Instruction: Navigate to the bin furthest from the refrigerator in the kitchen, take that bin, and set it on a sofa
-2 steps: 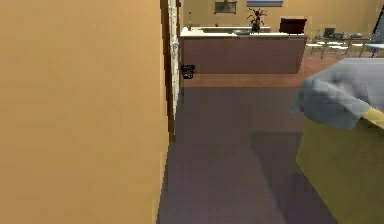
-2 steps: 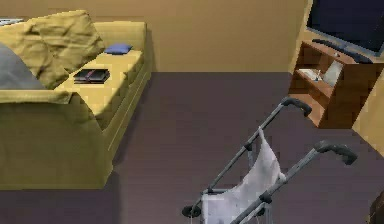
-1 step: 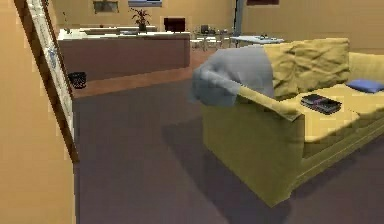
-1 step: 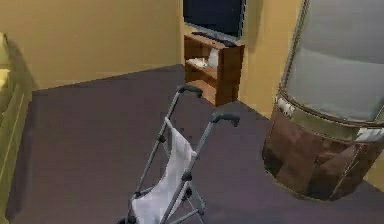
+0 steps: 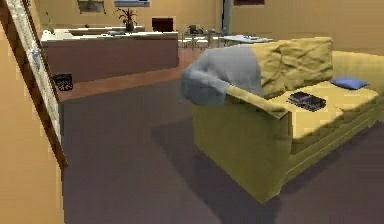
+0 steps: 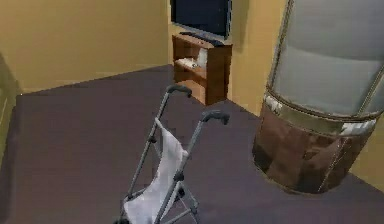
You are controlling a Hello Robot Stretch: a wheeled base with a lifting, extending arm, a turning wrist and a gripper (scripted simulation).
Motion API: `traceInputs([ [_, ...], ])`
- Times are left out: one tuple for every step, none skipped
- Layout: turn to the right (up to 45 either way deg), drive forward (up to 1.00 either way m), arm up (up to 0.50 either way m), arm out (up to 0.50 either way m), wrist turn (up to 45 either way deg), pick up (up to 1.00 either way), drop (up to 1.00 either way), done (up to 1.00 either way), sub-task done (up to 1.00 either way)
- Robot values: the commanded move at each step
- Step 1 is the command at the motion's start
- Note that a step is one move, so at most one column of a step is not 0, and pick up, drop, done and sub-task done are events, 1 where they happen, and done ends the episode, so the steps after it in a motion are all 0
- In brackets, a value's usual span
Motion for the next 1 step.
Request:
traceInputs([
  [0.0, 0.4, 0.0, 0.0, 0.0, 0.0, 0.0, 0.0, 0.0],
])
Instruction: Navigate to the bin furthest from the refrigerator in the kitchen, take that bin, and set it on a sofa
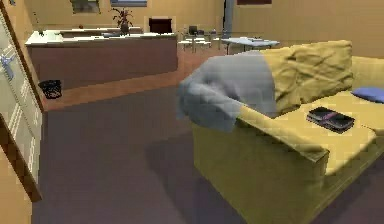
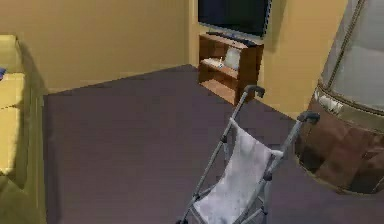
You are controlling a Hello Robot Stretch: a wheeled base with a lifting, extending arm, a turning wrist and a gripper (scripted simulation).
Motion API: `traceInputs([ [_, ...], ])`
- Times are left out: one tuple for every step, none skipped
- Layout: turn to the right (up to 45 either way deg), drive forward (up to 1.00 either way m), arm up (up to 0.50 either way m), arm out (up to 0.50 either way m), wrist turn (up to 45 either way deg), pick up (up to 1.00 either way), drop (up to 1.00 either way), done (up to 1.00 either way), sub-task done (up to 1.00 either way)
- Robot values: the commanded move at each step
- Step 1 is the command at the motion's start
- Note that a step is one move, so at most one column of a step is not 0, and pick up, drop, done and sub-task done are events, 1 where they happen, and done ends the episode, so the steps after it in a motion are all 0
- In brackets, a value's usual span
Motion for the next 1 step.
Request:
traceInputs([
  [-30.0, 0.0, 0.0, 0.0, 0.0, 0.0, 0.0, 0.0, 0.0],
])
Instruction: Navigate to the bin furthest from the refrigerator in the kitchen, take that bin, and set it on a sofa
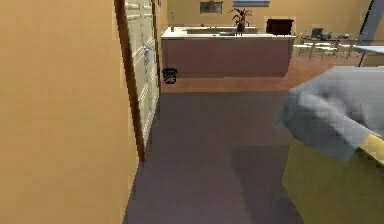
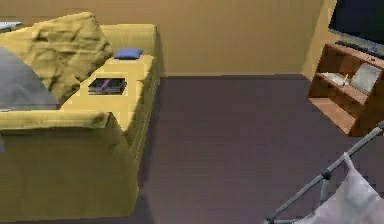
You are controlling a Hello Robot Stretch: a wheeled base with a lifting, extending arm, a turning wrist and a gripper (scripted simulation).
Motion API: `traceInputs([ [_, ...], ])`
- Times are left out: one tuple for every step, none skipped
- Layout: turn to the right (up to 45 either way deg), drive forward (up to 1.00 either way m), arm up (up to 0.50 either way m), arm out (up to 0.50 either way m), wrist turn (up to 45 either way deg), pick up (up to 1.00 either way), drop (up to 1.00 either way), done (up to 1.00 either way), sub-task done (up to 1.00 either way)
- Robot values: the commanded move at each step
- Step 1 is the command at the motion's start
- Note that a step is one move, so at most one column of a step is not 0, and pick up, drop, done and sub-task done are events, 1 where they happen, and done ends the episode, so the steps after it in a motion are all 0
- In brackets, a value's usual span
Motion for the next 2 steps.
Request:
traceInputs([
  [0.0, 1.0, 0.0, 0.0, 0.0, 0.0, 0.0, 0.0, 0.0],
  [0.0, 0.75, 0.0, 0.0, 0.0, 0.0, 0.0, 0.0, 0.0],
])
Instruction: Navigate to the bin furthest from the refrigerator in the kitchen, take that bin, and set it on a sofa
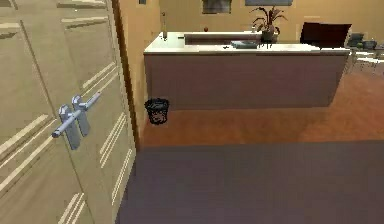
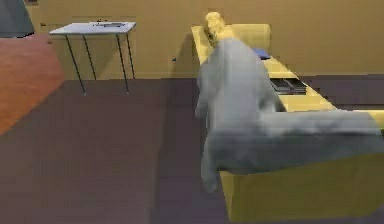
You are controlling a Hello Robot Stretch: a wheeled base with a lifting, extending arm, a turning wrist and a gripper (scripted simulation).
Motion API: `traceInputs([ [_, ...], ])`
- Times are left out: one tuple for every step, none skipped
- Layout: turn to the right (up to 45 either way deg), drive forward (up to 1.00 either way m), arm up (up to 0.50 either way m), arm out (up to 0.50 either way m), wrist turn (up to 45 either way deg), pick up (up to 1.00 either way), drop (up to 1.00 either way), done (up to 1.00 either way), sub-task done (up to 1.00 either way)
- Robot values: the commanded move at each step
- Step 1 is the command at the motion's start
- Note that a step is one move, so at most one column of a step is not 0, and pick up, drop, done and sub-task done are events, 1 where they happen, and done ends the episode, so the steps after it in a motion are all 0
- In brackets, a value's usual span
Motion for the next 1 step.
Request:
traceInputs([
  [45.0, 0.0, 0.0, 0.0, 0.0, 0.0, 0.0, 0.0, 0.0],
])
